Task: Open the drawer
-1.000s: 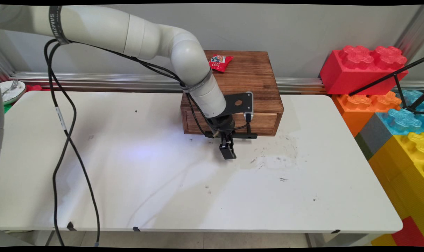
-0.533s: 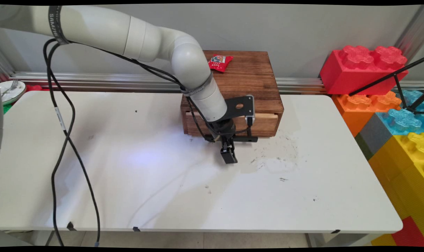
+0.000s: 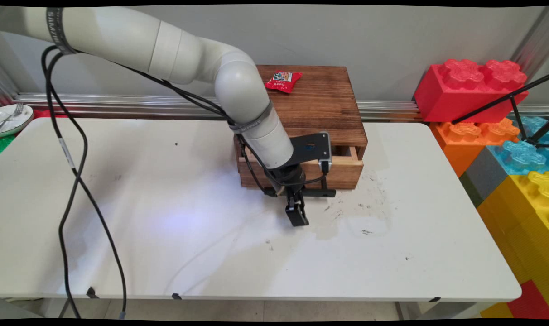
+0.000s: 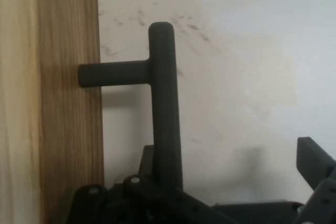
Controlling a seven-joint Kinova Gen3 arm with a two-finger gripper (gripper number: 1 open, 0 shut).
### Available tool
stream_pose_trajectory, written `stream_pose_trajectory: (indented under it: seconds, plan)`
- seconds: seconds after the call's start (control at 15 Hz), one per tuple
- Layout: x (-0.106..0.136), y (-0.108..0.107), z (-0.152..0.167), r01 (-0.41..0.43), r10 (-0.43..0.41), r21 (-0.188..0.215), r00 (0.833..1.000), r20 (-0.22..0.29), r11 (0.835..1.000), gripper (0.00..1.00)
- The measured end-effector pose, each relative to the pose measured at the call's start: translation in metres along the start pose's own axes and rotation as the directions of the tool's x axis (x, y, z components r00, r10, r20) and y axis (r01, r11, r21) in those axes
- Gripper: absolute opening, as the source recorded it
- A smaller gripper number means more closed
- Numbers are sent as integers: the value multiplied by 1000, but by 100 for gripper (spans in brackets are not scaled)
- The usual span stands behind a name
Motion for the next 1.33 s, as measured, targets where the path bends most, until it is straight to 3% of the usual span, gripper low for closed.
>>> stream_pose_trajectory:
  seconds: [0.6,1.33]
  plan:
    - [1,45,-12,18,-18,-56,1000,-13,998,100]
    - [0,81,-13,0,-2,-85,1000,-26,996,100]
